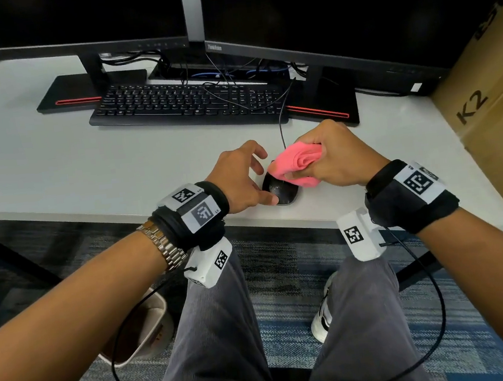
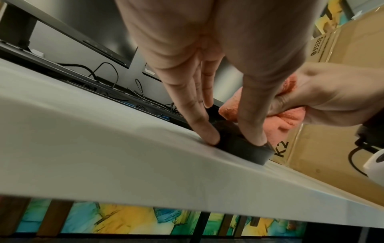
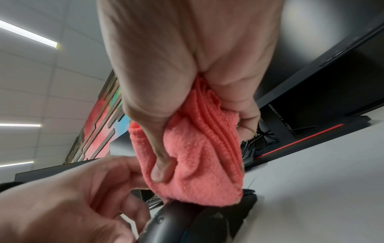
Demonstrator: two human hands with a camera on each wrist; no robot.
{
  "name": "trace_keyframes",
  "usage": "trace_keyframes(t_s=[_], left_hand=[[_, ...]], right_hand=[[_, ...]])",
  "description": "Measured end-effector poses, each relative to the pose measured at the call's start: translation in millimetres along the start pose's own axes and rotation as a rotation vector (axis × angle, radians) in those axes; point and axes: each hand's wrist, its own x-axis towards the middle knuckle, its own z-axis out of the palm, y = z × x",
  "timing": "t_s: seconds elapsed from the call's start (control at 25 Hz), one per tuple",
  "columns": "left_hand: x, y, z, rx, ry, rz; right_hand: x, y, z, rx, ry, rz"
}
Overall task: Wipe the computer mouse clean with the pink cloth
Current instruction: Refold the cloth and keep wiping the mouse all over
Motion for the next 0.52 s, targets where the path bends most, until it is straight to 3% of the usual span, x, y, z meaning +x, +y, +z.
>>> trace_keyframes(t_s=[0.28,0.52], left_hand=[[2.2,3.9,-0.2,0.054,-0.006,0.018],[4.2,4.1,-4.2,0.062,-0.070,0.056]], right_hand=[[-7.2,-9.6,0.8,-0.023,-0.047,-0.008],[-1.6,-0.7,-12.1,0.064,0.042,0.067]])
